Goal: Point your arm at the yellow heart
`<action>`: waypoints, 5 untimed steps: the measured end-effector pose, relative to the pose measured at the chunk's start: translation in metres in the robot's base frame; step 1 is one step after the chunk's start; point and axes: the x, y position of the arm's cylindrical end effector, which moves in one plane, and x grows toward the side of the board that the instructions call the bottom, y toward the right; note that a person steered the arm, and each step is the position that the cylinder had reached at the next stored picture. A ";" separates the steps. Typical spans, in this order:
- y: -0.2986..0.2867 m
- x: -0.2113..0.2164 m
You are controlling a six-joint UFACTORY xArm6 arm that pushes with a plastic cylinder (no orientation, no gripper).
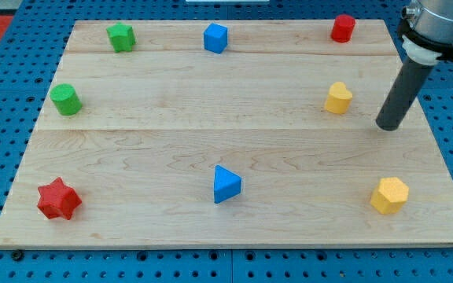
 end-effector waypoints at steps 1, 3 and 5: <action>-0.006 -0.022; -0.009 -0.032; -0.053 -0.031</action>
